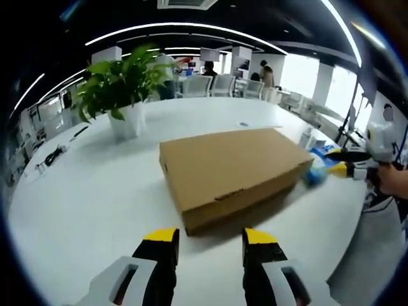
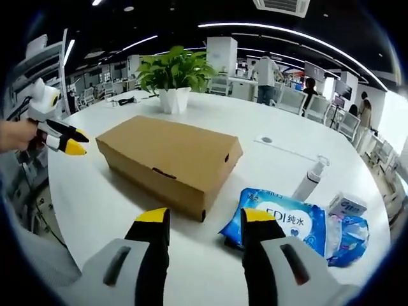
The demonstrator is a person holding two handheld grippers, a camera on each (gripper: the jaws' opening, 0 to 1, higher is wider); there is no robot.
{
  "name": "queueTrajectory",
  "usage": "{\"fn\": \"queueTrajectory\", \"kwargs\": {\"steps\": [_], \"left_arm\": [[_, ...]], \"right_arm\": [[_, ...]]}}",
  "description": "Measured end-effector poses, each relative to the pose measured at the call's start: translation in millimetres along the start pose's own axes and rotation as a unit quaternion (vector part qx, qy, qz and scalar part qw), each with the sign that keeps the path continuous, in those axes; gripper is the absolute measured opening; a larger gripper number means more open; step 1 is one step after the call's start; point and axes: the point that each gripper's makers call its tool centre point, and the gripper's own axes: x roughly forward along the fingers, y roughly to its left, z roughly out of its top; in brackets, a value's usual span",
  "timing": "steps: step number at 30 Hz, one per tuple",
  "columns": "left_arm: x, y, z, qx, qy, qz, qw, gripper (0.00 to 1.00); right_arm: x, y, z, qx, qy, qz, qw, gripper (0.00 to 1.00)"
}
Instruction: Operate the shoe box by opening the lid, removing the specified soft item, and placing it in the target area until the item is outside and the box remains undamaged.
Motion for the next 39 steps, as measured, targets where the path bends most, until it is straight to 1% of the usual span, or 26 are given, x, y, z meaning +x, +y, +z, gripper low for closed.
{"fn": "queueTrajectory", "kwargs": {"steps": [5,9,10,11,12,14,16,18,20,23,25,28,29,31,34,36,39], "left_arm": [[-18.9,-16.1,-0.2,-0.003,-0.008,0.003,1.0000,0.40],[-30.2,-26.2,-1.2,-0.002,-0.012,0.005,0.9999,0.41],[-34.3,-30.8,-1.9,-0.002,-0.014,0.006,0.9999,0.41],[-34.8,-31.2,-2.7,-0.003,-0.015,0.006,0.9999,0.41],[-36.4,-33.5,-4.3,-0.004,-0.015,0.008,0.9998,0.41],[-43.3,-42.2,-6.9,-0.008,-0.015,0.009,0.9998,0.42],[-45.5,-46.3,-7.8,-0.012,-0.017,0.010,0.9997,0.42],[-49.8,-54.7,-8.3,-0.012,-0.018,0.011,0.9997,0.42],[-50.7,-57.7,-10.0,-0.014,-0.019,0.012,0.9996,0.42],[-56.1,-72.5,-10.1,-0.018,-0.021,0.011,0.9996,0.42],[-58.9,-78.9,-9.7,-0.017,-0.020,0.011,0.9996,0.42],[-63.4,-90.0,-9.1,-0.019,-0.020,0.008,0.9996,0.43],[-64.1,-88.4,-10.0,-0.019,-0.020,0.008,0.9996,0.43],[-66.3,-93.7,-9.9,-0.019,-0.021,0.009,0.9996,0.43],[-70.8,-106.9,-6.2,-0.027,-0.025,0.004,0.9993,0.43],[-71.8,-108.5,-5.3,-0.026,-0.026,0.003,0.9993,0.45],[-74.9,-119.6,-2.3,-0.030,-0.030,-0.002,0.9991,0.47]], "right_arm": [[-26.7,-7.6,1.1,0.006,-0.005,-0.001,1.0000,0.48],[-48.0,-14.3,-0.5,0.010,-0.009,-0.004,0.9999,0.50],[-53.2,-17.0,-2.2,0.011,-0.010,-0.005,0.9999,0.51],[-55.4,-17.9,-2.8,0.011,-0.010,-0.005,0.9999,0.51],[-64.9,-21.6,-5.6,0.011,-0.010,-0.007,0.9999,0.51],[-73.4,-26.2,-8.6,0.012,-0.010,-0.010,0.9998,0.52],[-81.5,-30.7,-12.3,0.014,-0.009,-0.012,0.9998,0.52],[-92.1,-36.4,-17.5,0.017,-0.008,-0.016,0.9997,0.52],[-101.8,-42.7,-23.3,0.022,-0.008,-0.022,0.9995,0.53],[-114.9,-51.9,-32.3,0.032,-0.007,-0.026,0.9991,0.54],[-124.7,-56.7,-36.7,0.036,-0.007,-0.031,0.9988,0.55],[-135.6,-67.1,-42.5,0.045,-0.008,-0.038,0.9983,0.56],[-138.5,-70.0,-44.3,0.047,-0.007,-0.039,0.9981,0.57],[-145.3,-77.7,-48.4,0.052,-0.007,-0.044,0.9976,0.58],[-154.7,-85.6,-51.4,0.057,-0.009,-0.050,0.9971,0.59],[-161.4,-90.0,-53.4,0.061,-0.009,-0.052,0.9967,0.60],[-168.0,-95.7,-58.6,0.065,-0.009,-0.055,0.9963,0.61]]}}
